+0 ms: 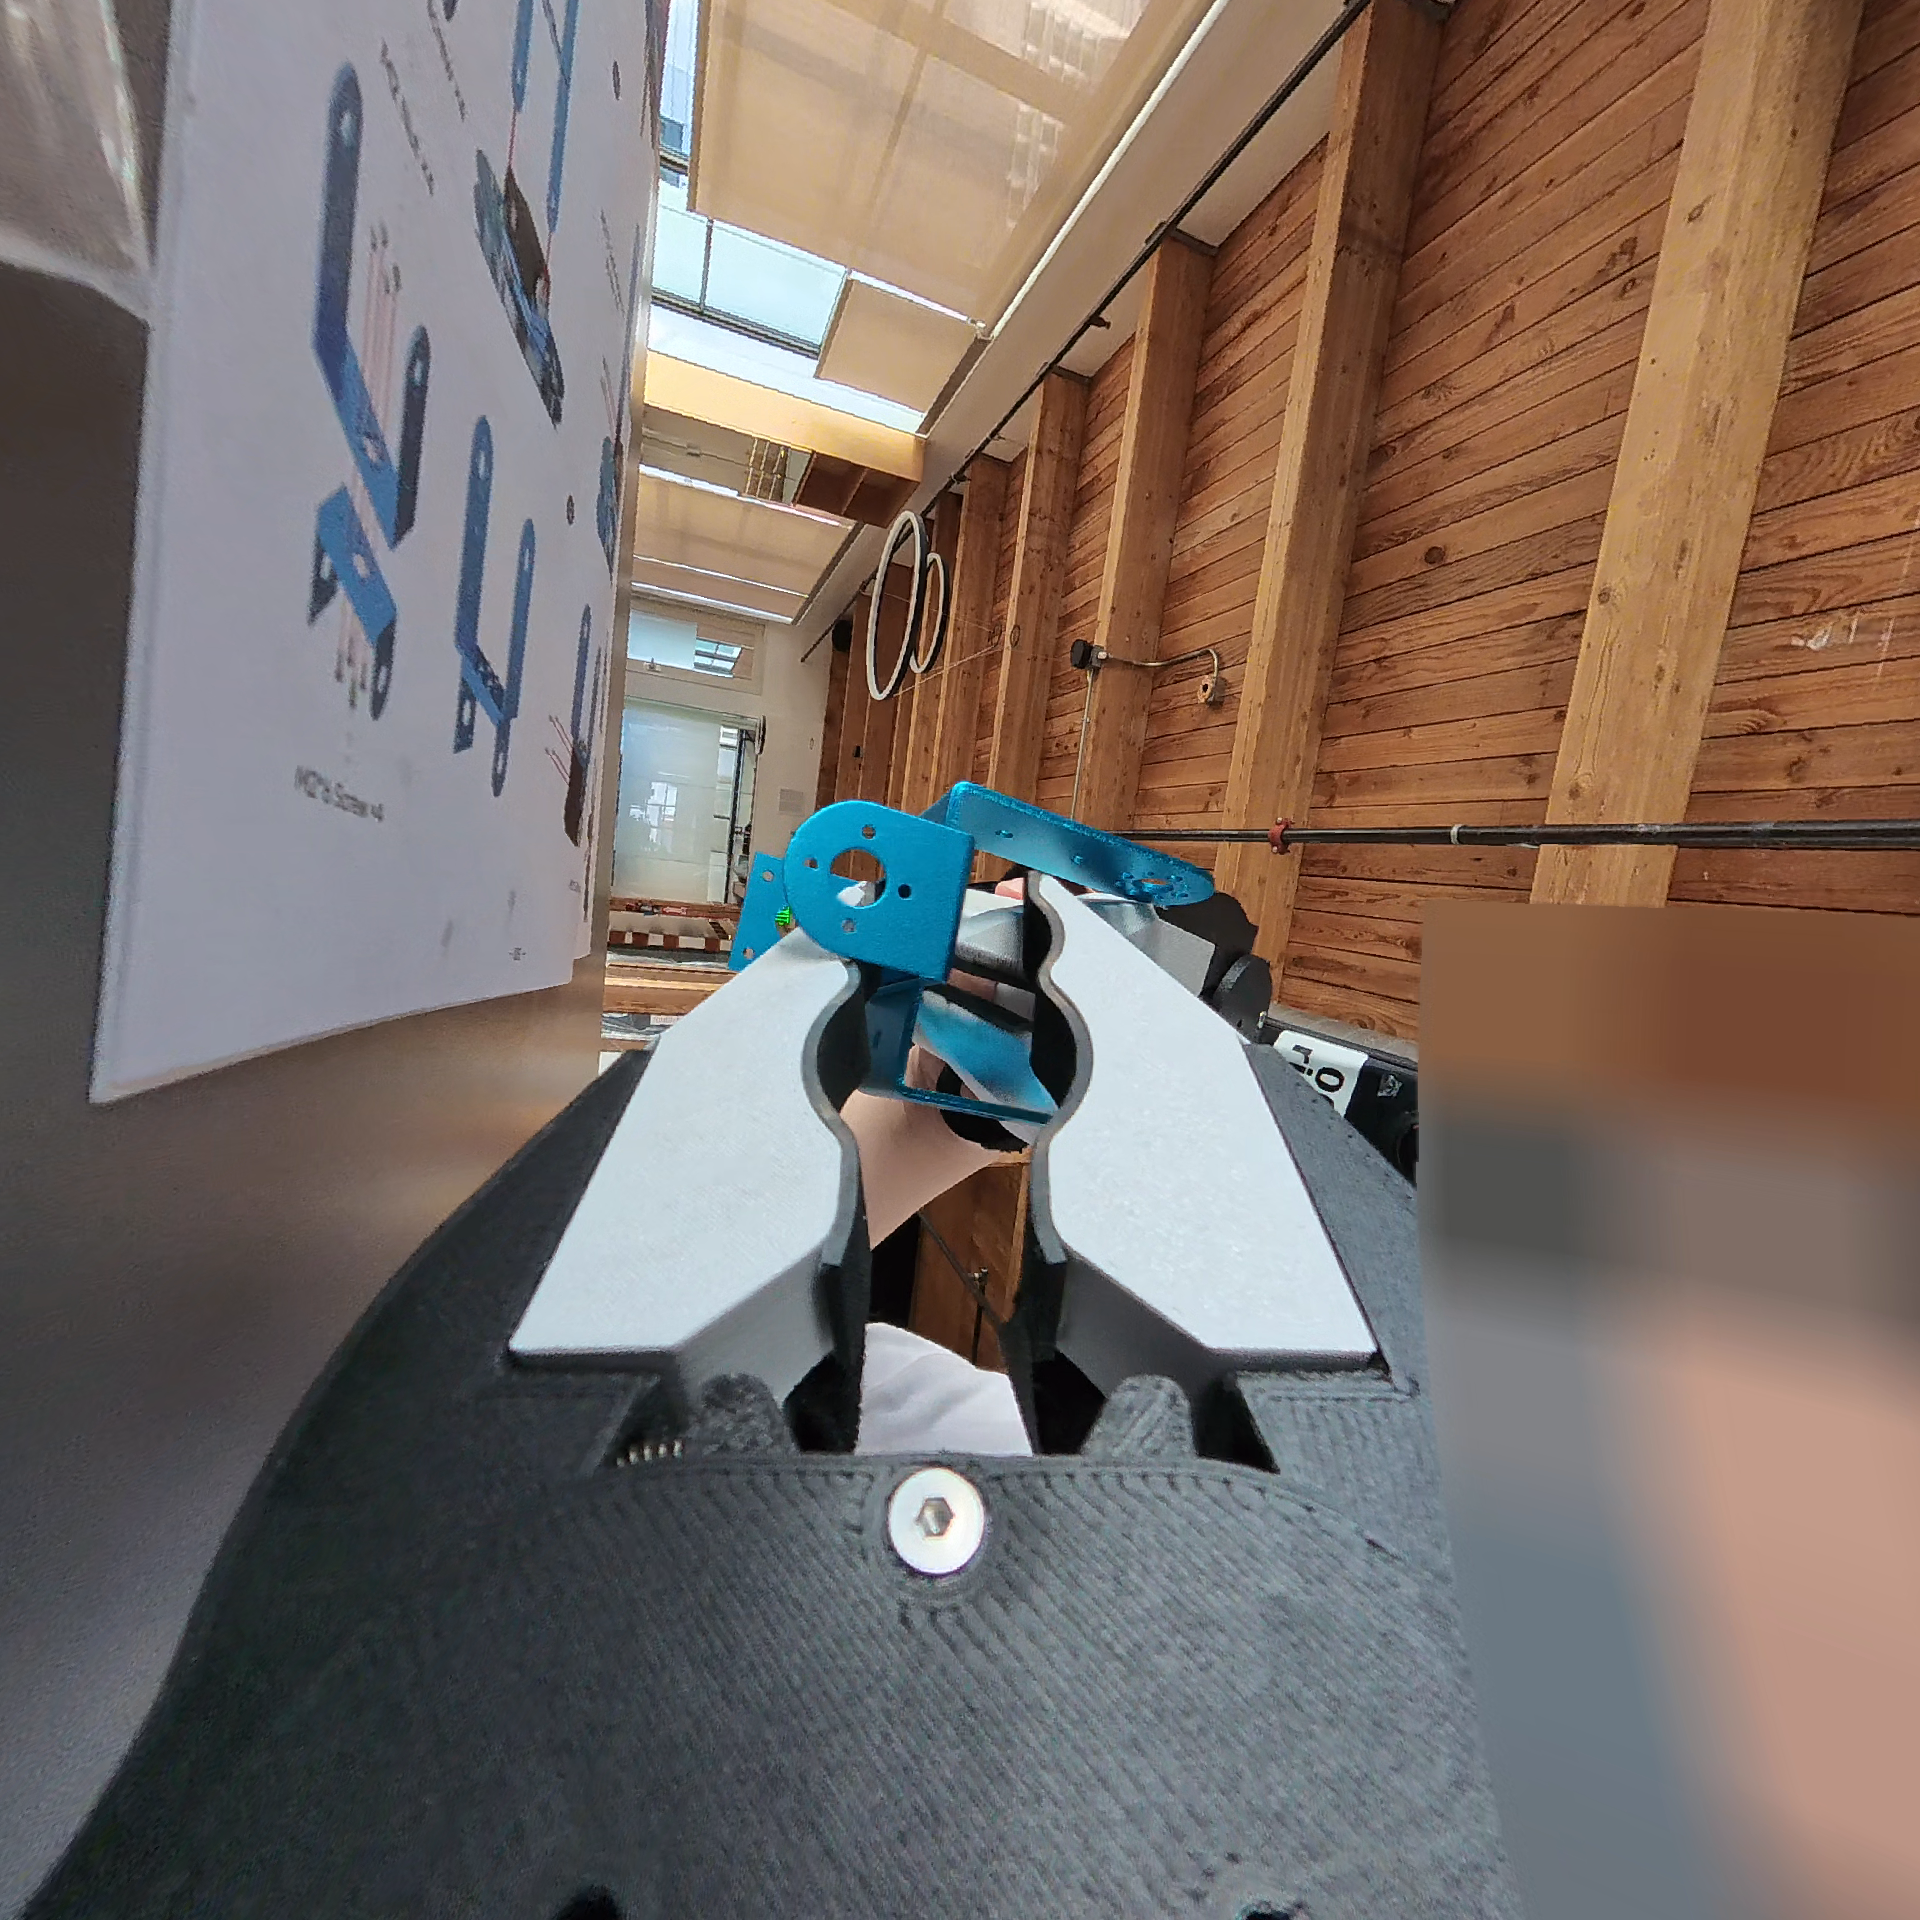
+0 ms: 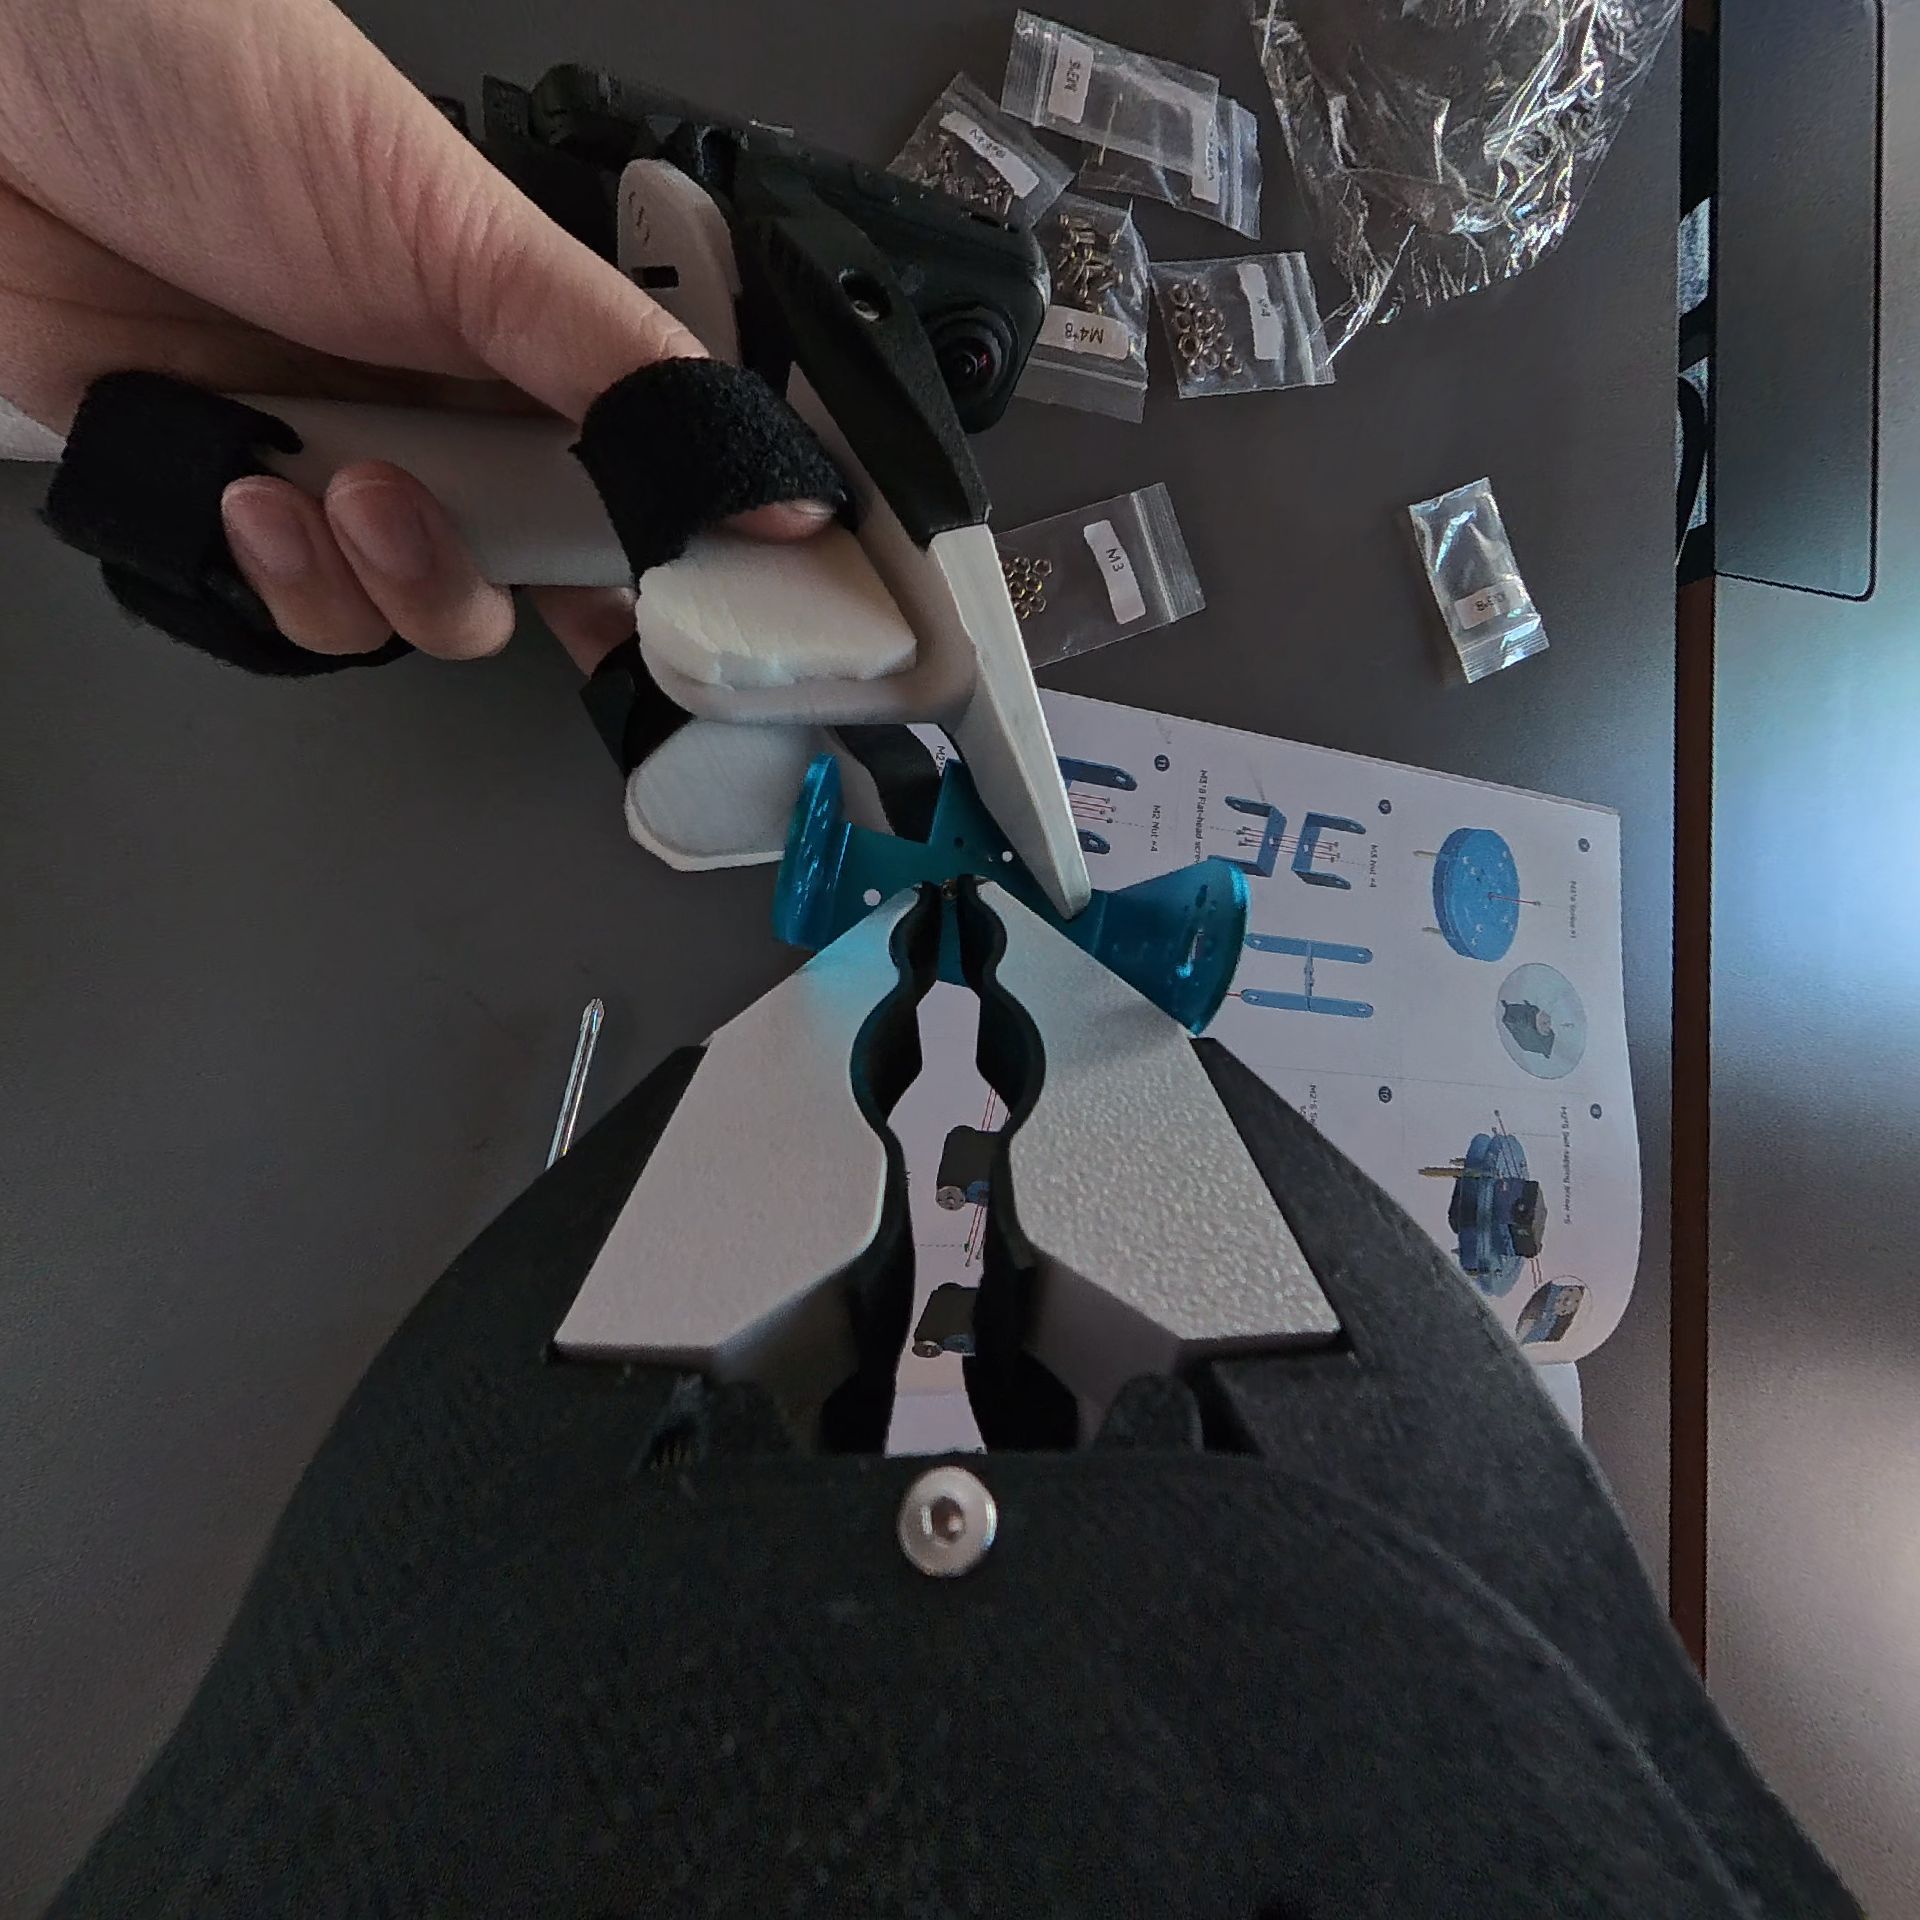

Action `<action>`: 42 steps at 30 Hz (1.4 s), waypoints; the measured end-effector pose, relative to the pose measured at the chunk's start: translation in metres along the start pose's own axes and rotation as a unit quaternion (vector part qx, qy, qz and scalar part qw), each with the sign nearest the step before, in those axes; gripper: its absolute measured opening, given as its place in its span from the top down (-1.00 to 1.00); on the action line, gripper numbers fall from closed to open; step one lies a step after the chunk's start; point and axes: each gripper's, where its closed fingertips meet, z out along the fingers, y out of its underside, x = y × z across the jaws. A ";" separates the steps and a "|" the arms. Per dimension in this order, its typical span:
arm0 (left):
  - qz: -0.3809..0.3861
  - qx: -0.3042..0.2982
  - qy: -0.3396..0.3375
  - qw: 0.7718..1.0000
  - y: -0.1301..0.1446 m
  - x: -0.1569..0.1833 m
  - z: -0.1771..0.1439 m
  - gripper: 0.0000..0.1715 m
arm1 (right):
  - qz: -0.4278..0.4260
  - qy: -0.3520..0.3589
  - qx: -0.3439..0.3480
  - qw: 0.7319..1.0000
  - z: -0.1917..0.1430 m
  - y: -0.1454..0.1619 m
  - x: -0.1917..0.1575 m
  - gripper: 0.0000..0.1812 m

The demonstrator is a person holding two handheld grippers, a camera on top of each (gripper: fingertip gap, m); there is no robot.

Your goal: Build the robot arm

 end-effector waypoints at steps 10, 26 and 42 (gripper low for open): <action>0.002 -0.001 -0.005 1.000 0.001 -0.001 0.000 0.70 | -0.002 -0.007 -0.013 1.000 0.000 0.001 0.000 0.97; 0.005 -0.001 -0.002 1.000 0.001 0.001 0.000 0.69 | 0.003 -0.025 0.014 1.000 0.000 -0.003 -0.002 0.94; 0.002 -0.010 -0.005 1.000 0.004 0.004 0.000 0.67 | -0.003 -0.072 0.081 0.994 -0.012 -0.008 -0.005 0.96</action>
